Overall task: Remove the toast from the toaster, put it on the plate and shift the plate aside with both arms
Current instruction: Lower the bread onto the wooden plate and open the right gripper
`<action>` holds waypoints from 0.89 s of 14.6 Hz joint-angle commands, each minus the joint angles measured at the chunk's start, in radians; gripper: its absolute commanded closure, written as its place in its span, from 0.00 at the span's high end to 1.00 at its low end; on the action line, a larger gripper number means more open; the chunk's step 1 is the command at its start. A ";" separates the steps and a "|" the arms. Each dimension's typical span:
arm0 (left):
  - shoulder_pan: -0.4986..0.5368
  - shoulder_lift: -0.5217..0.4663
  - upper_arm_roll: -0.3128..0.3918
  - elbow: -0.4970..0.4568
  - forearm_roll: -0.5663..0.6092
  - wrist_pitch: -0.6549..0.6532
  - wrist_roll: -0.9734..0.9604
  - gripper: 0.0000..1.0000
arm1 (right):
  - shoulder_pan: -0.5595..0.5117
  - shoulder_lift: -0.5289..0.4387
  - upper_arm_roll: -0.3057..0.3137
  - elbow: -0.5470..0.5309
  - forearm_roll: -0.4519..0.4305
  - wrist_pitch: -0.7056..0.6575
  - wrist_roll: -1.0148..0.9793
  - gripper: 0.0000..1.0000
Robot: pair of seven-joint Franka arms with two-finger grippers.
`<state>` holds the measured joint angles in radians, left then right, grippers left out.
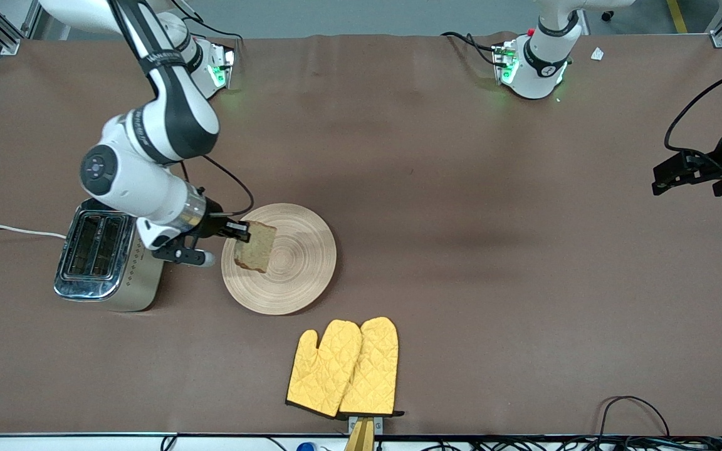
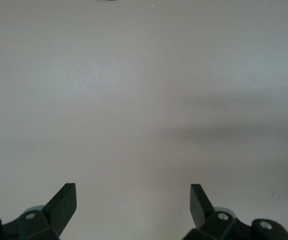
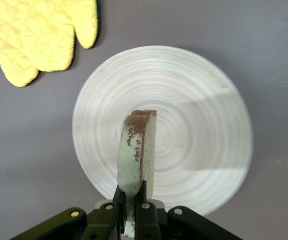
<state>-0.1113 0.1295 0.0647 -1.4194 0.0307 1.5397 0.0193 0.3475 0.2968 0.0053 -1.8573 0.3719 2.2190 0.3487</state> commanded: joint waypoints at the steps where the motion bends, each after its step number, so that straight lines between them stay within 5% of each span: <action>1: 0.002 0.010 -0.003 0.005 0.006 -0.006 0.017 1.00 | 0.025 0.034 -0.007 -0.017 0.057 0.060 0.013 0.00; 7: -0.001 0.013 -0.005 0.007 -0.006 -0.006 0.017 1.00 | 0.050 0.102 -0.008 -0.019 0.124 0.154 -0.002 0.00; 13: 0.001 0.035 -0.005 0.010 -0.006 0.005 0.016 1.00 | -0.051 0.100 -0.008 -0.089 0.124 0.145 -0.180 0.00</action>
<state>-0.1161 0.1479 0.0585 -1.4199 0.0307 1.5400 0.0194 0.3473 0.4079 -0.0109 -1.9001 0.4685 2.3547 0.2485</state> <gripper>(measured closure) 0.000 0.899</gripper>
